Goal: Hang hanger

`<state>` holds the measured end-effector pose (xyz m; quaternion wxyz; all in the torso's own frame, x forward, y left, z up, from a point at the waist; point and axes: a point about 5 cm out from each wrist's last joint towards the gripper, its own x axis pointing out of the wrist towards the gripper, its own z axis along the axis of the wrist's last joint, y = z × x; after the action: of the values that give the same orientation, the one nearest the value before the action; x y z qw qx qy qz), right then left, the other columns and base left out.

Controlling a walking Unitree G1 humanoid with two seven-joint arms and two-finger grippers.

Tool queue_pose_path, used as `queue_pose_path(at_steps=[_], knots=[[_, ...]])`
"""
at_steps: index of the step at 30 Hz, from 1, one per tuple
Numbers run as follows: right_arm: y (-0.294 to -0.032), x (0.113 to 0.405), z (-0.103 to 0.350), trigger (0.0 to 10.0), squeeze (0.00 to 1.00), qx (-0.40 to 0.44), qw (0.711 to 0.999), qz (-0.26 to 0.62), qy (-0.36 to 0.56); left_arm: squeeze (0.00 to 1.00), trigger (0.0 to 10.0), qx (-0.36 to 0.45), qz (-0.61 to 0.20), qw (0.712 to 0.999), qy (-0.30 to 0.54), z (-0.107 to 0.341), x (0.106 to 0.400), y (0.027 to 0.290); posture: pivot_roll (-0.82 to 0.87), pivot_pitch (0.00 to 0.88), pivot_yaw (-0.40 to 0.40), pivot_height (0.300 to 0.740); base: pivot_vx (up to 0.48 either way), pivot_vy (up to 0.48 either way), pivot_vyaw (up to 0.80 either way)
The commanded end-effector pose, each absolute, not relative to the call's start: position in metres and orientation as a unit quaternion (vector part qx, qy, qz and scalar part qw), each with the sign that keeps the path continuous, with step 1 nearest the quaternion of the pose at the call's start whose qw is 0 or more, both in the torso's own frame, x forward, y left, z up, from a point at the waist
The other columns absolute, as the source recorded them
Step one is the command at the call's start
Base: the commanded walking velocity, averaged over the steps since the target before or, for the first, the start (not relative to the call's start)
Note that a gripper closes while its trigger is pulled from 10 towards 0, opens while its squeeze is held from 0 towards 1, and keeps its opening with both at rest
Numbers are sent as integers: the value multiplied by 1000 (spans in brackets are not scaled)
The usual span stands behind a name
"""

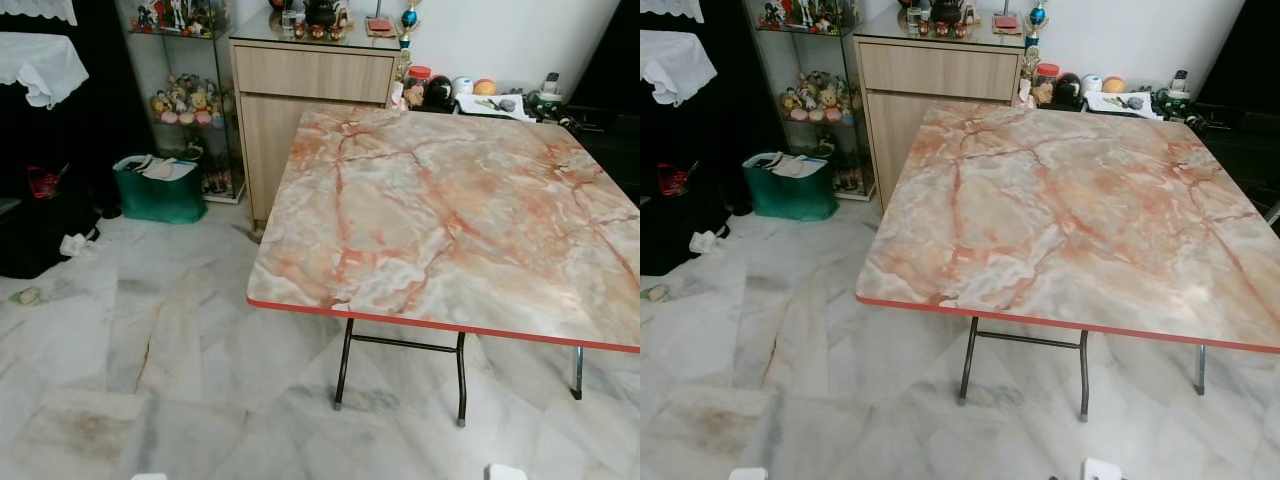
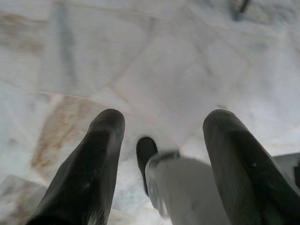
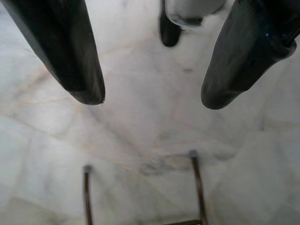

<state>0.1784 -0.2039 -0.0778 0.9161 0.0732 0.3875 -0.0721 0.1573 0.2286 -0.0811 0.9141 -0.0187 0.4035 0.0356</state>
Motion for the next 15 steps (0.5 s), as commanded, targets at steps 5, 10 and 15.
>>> queue_pose_path(at_steps=[5, 10, 15], knots=[[-210, 168, -82, 10000, 0, 69, 910, -79, 402, 0, 10000, -14, 39, 901, 431, -87, 147, 231, 102, 85, -54, 740, 0, -433, -308], [-210, 169, -82, 10000, 0, 73, 912, -78, 396, 0, 10000, -14, 47, 896, 442, -89, 140, 235, 107, 88, -57, 740, 0, -431, 0], [-211, 169, -82, 10000, 0, 72, 911, -78, 398, 0, 10000, -16, 54, 891, 451, -90, 134, 237, 106, 86, -61, 740, 0, -431, 0]])
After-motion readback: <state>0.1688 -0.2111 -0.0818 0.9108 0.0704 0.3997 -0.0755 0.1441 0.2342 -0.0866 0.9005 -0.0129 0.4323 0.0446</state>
